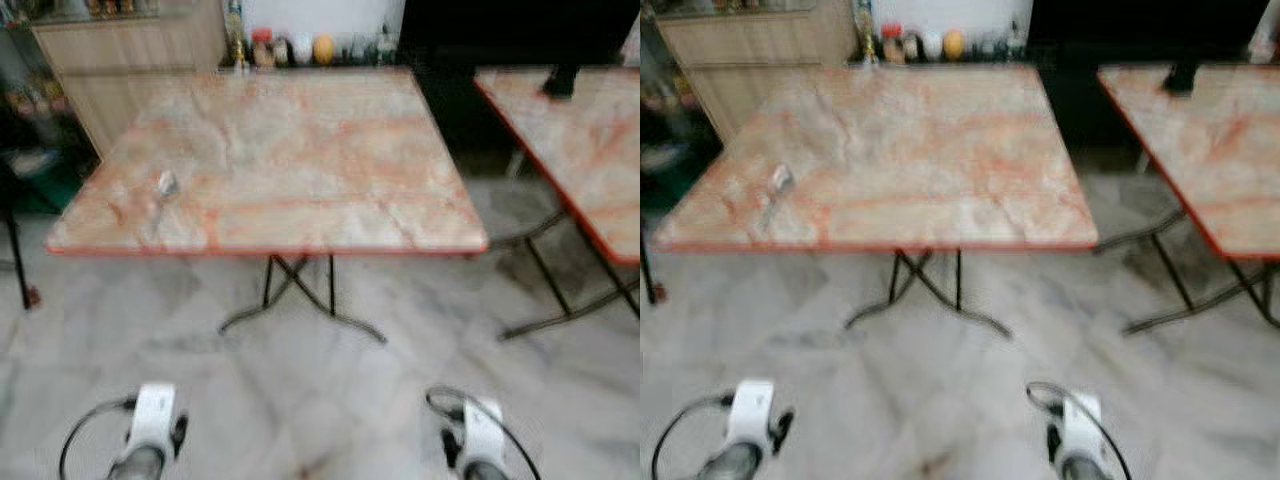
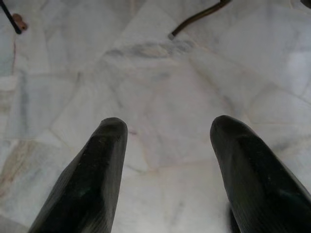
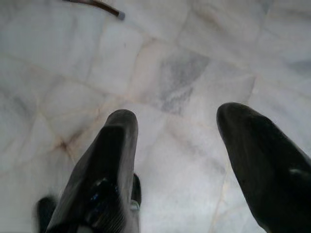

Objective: Setting the table

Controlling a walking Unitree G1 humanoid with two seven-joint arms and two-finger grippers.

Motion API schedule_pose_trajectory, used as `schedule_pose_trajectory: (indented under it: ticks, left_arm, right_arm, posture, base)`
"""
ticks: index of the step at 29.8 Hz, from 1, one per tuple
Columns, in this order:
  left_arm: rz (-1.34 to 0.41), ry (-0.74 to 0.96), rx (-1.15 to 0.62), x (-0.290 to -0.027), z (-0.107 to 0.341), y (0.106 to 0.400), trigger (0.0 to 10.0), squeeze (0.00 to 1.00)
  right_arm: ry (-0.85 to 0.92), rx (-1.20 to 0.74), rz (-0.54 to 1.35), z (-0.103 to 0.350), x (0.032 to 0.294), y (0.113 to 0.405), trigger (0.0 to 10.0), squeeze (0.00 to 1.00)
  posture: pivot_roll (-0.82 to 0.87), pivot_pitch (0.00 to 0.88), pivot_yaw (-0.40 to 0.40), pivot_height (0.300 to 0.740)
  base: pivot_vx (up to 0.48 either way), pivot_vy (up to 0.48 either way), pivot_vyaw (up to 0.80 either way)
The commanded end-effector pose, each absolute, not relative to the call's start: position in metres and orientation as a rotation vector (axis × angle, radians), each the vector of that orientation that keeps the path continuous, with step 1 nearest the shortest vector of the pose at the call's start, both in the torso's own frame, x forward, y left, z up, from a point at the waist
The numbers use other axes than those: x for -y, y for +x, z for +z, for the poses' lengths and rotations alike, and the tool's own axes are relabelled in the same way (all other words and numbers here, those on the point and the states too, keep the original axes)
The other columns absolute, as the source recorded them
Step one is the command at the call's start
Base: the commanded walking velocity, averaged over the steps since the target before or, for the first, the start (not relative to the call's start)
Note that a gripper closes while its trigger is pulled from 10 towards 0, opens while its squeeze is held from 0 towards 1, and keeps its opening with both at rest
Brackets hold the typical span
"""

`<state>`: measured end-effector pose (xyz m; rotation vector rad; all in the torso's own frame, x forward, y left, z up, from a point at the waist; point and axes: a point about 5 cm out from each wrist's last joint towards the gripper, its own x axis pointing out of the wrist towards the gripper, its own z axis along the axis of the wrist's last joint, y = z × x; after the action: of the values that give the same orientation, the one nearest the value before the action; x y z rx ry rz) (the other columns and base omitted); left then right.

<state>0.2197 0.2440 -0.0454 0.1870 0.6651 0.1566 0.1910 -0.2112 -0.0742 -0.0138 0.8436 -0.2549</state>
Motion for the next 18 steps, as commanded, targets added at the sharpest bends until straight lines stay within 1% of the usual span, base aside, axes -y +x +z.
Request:
schedule_pose_trajectory:
  ticks: [1,9,15,18]
  left_arm:
    - [0.163,0.199,-0.680,-0.2494,-0.0453,0.2181,10.0,0.00]
    - [0.163,0.201,-0.678,-0.2491,-0.0442,0.2202,10.0,0.00]
    - [0.175,0.194,-0.681,-0.2494,-0.0449,0.2192,10.0,0.00]
    - [0.182,0.191,-0.682,-0.2501,-0.0451,0.2185,10.0,0.00]
  right_arm:
    - [-0.010,-0.812,-0.250,-0.0714,0.2062,0.1971,10.0,0.00]
    - [-0.022,-0.817,-0.253,-0.0708,0.2073,0.1985,10.0,0.00]
    - [-0.027,-0.809,-0.254,-0.0695,0.2080,0.2006,10.0,0.00]
    - [-0.027,-0.811,-0.253,-0.0699,0.2076,0.2000,10.0,0.00]
  posture:
    - [0.05,0.000,-0.003,0.740]
    - [0.05,0.003,-0.008,0.740]
    - [0.05,0.031,-0.015,0.740]
    - [0.05,0.031,-0.015,0.740]
  base:
    - [0.000,0.398,0.00]
    - [0.000,0.396,0.00]
    - [0.000,0.395,0.00]
    - [0.000,0.396,0.00]
